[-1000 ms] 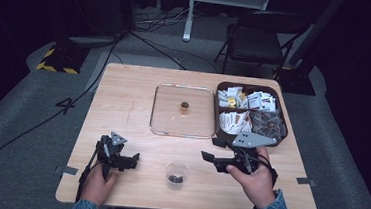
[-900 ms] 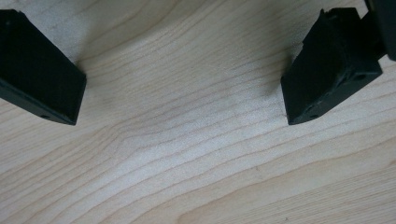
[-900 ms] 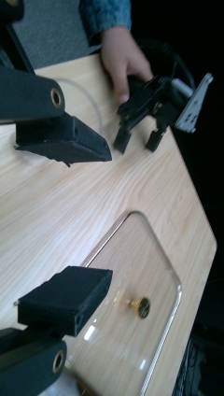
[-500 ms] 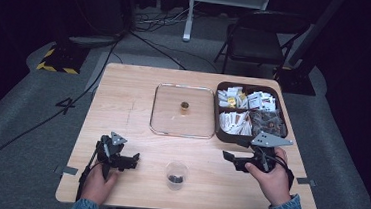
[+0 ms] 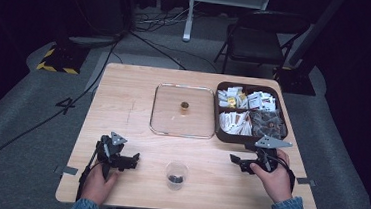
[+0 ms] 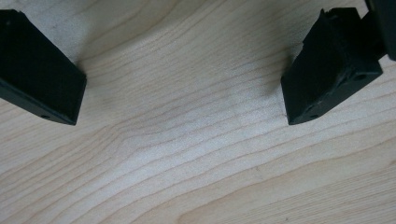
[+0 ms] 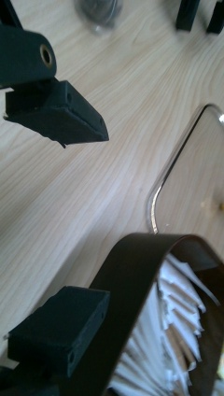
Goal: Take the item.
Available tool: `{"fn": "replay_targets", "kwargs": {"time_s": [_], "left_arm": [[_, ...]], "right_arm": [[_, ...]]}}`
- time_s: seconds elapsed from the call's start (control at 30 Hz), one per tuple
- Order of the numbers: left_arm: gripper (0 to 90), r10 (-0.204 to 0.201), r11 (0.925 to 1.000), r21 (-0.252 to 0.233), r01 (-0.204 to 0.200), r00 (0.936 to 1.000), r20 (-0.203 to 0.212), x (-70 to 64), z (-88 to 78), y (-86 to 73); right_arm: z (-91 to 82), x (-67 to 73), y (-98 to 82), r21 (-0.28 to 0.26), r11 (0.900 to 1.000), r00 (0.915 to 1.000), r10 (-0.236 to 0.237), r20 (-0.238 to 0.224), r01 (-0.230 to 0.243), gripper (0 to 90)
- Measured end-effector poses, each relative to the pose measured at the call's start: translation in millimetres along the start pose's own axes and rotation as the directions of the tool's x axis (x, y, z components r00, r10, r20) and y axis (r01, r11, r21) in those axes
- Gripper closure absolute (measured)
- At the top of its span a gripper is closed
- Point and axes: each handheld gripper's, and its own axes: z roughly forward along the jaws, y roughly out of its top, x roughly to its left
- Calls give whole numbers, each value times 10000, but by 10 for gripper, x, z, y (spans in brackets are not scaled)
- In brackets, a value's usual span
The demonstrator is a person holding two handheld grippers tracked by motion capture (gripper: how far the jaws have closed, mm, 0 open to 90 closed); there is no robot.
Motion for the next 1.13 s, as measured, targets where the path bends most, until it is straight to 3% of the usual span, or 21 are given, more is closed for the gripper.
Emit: {"fn": "replay_targets", "kwargs": {"time_s": [0.27, 0.43, 0.57, 0.8, 0.9, 1.13], "left_arm": [[3, 14, 10000, 13, -14, 10000, 2, 1, -1, 0], [3, 38, 10000, 16, -38, 10000, -12, 2, -1, 0], [3, 18, 10000, 5, -18, 10000, -13, 1, -1, 0], [3, -7, 10000, -1, 7, 10000, 2, 0, 0, 0], [3, 11, 10000, 2, -11, 10000, -10, 1, -1, 0], [3, 79, 10000, 8, -79, 9999, 122, -6, 8, 8]], "right_arm": [[138, -72, -218, 321, 9992, 9997, 230, 74, -232, 195], [214, -40, -325, 589, 9981, 9995, 163, 272, -179, 195], [268, -6, -387, 737, 9972, 9999, 115, 125, -124, 166], [306, 87, -411, 971, 9922, 9952, -831, 516, 778, 129], [326, 91, -404, 1082, 9926, 9950, -640, 761, 556, 73], [319, 89, -410, 1070, 9928, 9953, -623, 740, 542, 77]]}}
